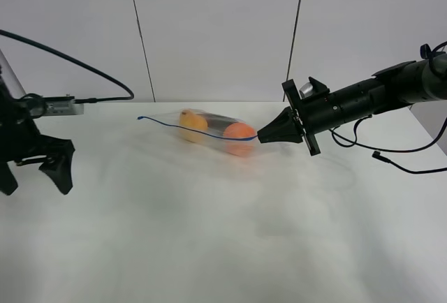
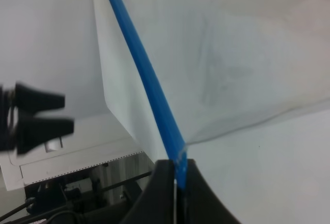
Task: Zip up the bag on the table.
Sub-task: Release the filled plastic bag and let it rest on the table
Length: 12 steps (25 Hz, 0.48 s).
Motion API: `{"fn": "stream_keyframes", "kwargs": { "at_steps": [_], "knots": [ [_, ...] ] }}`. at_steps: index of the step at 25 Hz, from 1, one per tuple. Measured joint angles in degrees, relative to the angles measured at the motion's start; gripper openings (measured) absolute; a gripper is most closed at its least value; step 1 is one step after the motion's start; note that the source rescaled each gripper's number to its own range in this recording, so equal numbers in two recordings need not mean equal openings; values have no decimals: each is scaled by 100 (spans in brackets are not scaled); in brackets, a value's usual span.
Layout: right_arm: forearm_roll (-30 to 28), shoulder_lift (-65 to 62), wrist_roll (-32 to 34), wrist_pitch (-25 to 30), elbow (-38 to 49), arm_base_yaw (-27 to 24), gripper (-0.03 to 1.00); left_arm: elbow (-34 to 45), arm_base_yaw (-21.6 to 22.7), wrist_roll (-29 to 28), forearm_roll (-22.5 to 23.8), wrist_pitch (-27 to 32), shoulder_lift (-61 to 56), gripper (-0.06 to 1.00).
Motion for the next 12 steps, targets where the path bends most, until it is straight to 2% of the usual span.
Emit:
{"fn": "stream_keyframes", "kwargs": {
  "at_steps": [6,12],
  "knots": [
    [0,0,0,7,0,0,0,1691,0,-5,0,5,-2453,100],
    [0,0,0,7,0,0,0,3070,0,-5,0,-807,-5042,100]
  ]
}}
